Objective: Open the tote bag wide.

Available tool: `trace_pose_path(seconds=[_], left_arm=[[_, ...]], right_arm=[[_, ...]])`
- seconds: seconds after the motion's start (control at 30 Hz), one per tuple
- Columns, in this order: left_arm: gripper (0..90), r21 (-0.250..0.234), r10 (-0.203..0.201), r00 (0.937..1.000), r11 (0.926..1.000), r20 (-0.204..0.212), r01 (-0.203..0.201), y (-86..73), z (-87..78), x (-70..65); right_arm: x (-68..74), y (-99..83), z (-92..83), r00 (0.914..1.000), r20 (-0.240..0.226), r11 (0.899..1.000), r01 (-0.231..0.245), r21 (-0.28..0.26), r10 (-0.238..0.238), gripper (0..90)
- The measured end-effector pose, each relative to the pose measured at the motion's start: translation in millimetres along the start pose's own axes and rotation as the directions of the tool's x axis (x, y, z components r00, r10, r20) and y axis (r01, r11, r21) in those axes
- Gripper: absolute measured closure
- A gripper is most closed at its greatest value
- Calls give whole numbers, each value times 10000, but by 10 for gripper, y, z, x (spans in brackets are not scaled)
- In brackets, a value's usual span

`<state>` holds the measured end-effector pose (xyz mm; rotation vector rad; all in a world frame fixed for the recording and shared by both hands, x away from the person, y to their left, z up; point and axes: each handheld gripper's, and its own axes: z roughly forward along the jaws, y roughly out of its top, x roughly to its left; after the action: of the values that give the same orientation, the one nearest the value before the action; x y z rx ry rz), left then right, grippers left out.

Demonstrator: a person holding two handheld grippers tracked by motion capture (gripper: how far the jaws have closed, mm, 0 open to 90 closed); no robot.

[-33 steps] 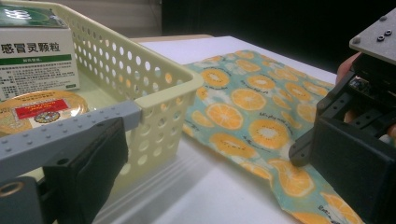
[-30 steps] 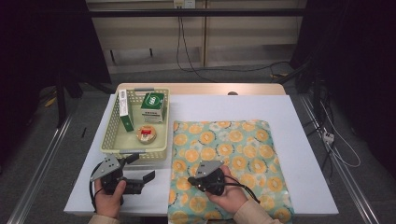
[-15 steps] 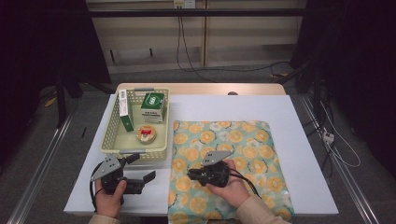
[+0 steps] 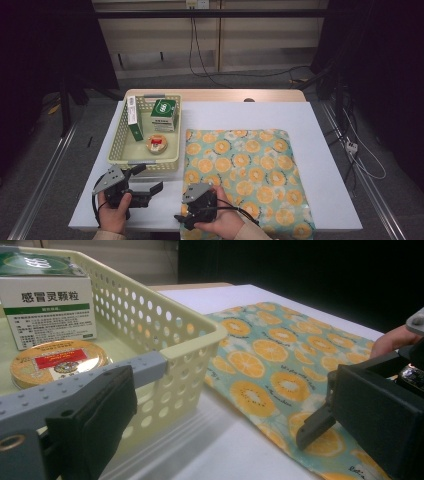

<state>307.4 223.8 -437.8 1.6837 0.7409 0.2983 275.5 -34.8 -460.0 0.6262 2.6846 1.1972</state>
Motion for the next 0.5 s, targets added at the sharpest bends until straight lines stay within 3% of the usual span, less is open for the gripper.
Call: trace_pose_path(seconds=[0.17,0.2,0.37,0.43,0.5], left_arm=[[46,2,33,10000,10000,-50,-33,5,-3,-14],[45,9,44,10000,10000,-52,-44,4,-6,-15],[45,37,22,9999,10000,-119,-21,-6,-17,-14],[45,-18,-25,9999,10000,-166,25,-7,-21,-15],[46,6,23,9998,10000,-172,-23,-5,-28,-13]], right_arm=[[-11,-15,-24,10000,-18,9999,95,63,-94,387],[-15,-9,-43,9999,-42,9998,92,153,-91,472],[-32,-6,-70,10000,-63,9997,-43,240,45,639],[-61,-12,-85,10000,-96,9997,4,250,-1,820],[-73,-21,-87,9997,-238,9998,-24,191,28,865]])
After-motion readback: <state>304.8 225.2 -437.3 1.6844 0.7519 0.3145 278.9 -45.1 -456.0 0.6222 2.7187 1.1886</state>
